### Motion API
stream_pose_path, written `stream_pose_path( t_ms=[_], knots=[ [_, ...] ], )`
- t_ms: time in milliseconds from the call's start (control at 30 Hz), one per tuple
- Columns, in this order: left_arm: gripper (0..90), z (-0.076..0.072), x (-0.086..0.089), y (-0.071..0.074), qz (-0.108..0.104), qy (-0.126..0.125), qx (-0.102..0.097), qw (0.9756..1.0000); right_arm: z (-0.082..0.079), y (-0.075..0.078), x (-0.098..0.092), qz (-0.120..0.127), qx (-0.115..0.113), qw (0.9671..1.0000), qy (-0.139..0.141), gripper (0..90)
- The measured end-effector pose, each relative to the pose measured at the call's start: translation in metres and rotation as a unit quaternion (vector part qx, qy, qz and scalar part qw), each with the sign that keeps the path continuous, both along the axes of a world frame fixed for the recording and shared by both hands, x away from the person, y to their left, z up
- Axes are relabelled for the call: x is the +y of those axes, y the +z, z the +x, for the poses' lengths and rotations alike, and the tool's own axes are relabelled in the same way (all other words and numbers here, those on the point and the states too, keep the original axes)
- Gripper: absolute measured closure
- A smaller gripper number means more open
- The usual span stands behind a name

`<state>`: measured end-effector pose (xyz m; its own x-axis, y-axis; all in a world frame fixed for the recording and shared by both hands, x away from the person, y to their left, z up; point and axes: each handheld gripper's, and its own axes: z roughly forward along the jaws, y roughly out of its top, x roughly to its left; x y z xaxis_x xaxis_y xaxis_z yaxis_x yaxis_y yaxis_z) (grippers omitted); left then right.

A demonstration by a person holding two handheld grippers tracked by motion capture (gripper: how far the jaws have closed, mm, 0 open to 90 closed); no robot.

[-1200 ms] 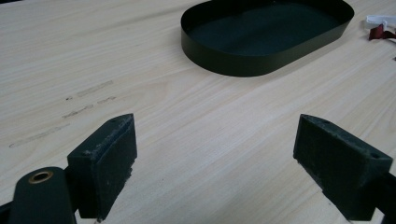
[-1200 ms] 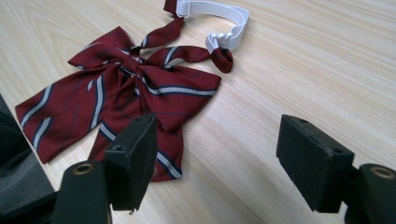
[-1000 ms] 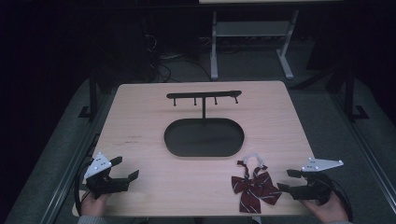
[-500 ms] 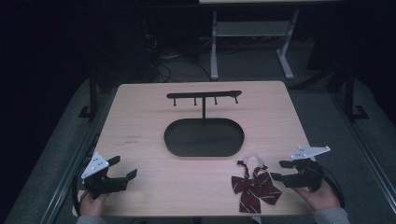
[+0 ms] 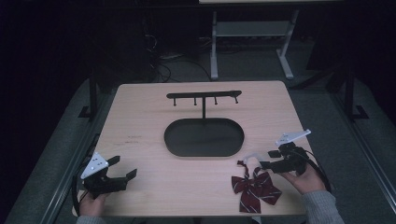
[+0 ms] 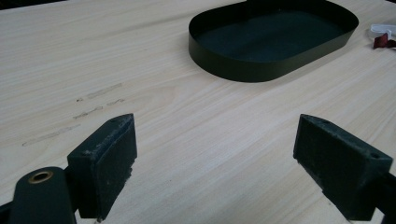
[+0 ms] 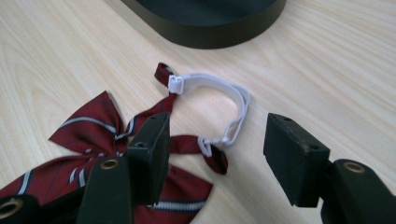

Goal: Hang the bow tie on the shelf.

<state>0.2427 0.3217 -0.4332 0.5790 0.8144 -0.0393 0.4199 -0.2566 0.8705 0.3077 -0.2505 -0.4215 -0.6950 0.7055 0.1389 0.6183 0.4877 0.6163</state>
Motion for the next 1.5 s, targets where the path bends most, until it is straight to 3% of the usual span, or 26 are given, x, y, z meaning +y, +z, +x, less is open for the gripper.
stream_pose_path(
  t_ms=[233,533,733,900,967,1100,1200,1500],
  knots=[
    [13.0,0.0,-0.001,0.0,-0.001,0.0,-0.001,1.0,0.01,-0.002,0.01,-0.015,0.004,0.9999,0.003,42.0],
    [13.0,0.001,-0.002,-0.001,-0.001,-0.001,0.0,1.0,0.018,-0.008,0.018,-0.018,-0.004,0.9998,-0.008,44.5],
    [13.0,0.002,-0.004,0.0,0.005,-0.005,0.001,1.0,0.022,-0.021,0.023,-0.023,0.002,0.9996,-0.019,48.6],
    [13.0,0.002,-0.005,0.0,0.005,-0.008,0.0,1.0,0.023,-0.025,0.025,-0.039,-0.009,0.9985,-0.038,53.4],
    [13.0,0.002,-0.005,0.0,0.007,-0.01,0.001,0.9999,0.021,-0.026,0.024,-0.034,-0.015,0.9983,-0.045,55.2],
    [13.0,0.002,-0.005,0.0,0.009,-0.012,0.001,0.9999,0.018,-0.03,0.021,-0.027,-0.007,0.9981,-0.055,59.3],
    [13.0,0.002,-0.005,0.0,0.009,-0.011,0.0,0.9999,0.016,-0.031,0.019,-0.028,-0.019,0.9977,-0.058,62.6],
    [13.0,0.003,-0.006,-0.001,0.01,-0.011,0.001,0.9999,0.016,-0.037,0.022,-0.038,-0.01,0.9974,-0.06,70.4]
  ],
)
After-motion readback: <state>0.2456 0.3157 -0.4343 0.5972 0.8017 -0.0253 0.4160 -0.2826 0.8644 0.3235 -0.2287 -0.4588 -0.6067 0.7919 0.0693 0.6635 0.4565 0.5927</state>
